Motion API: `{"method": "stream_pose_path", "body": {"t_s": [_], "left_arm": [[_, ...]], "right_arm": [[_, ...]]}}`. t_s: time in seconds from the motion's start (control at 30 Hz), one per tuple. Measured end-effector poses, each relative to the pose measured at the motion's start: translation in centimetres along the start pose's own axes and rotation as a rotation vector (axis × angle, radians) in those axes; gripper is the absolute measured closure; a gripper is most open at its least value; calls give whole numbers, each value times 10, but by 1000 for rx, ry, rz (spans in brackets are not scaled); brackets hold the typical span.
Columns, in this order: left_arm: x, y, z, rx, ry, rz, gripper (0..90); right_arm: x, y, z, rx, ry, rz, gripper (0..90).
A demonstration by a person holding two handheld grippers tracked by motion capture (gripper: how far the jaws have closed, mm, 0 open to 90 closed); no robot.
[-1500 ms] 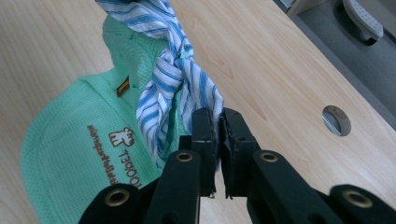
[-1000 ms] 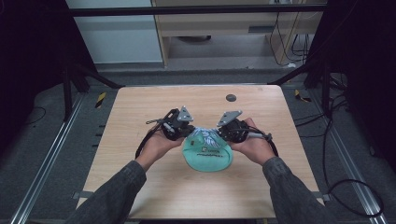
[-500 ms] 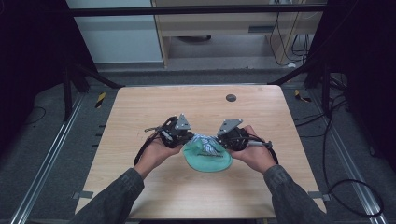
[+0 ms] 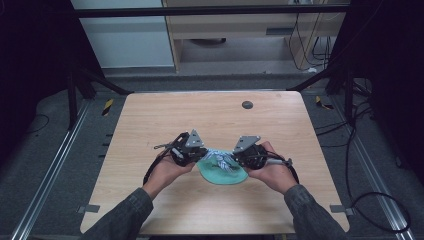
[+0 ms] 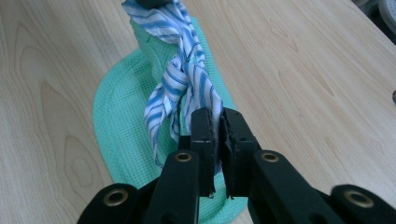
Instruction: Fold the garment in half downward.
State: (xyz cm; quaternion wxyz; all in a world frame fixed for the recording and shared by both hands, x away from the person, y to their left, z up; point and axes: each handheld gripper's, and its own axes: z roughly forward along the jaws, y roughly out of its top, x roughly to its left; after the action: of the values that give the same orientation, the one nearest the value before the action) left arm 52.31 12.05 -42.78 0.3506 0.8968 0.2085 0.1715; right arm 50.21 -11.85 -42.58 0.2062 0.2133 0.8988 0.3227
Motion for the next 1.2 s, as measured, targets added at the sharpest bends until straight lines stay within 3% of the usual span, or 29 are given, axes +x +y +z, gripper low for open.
{"method": "stream_pose_path", "body": {"t_s": [0.3,0.67,1.07,1.2], "left_arm": [[-7,-12,0,-16,-20,-5,861],[-18,-23,5,13,-58,10,865],[-26,-32,3,-2,-75,22,861],[-27,-37,1,-4,-63,27,803]], "right_arm": [[10,-9,0,7,13,-6,837],[18,-19,0,28,37,-16,817],[28,-28,-1,44,64,-7,691],[29,-30,1,50,66,-4,649]]}}
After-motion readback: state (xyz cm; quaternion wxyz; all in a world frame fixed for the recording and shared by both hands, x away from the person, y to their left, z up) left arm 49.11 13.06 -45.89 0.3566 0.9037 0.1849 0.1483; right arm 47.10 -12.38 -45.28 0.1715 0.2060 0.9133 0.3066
